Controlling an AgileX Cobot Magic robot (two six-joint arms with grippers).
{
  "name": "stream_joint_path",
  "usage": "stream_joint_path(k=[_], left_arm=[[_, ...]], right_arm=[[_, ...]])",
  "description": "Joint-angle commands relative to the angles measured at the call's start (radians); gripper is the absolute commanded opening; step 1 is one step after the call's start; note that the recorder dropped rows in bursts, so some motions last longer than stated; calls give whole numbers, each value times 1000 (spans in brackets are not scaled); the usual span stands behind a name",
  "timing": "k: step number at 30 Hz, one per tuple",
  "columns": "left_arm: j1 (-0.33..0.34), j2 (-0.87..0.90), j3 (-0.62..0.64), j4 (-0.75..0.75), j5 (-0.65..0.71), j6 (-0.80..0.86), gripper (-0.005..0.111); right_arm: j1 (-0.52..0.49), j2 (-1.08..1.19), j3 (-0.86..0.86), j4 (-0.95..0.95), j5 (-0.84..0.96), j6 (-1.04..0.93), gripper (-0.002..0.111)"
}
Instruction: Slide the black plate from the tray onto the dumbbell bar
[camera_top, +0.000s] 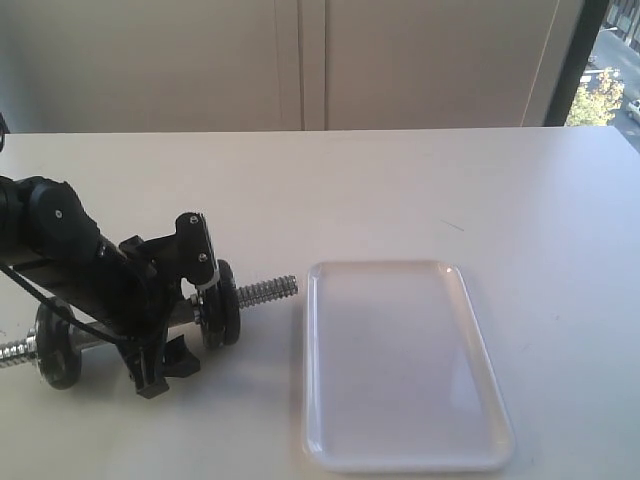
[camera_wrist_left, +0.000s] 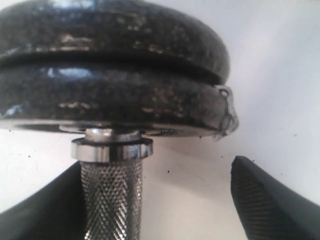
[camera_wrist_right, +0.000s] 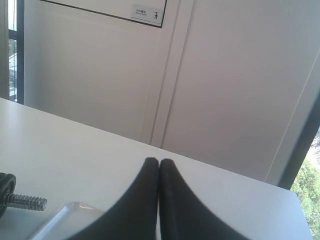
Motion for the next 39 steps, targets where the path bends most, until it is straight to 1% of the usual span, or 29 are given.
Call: stream_joint_path(k=[1,27,39], left_arm=[[-3,-10,-2,-6,25,-5,77],[-3,-14,-2,1,18,-5,77],[-3,-18,-2,5,-7,-8,77]], right_arm=[[2,-5,7,-4,-9,2,0],[2,-5,7,-6,-1,2,0],[2,-7,7,-6,1,2,0]])
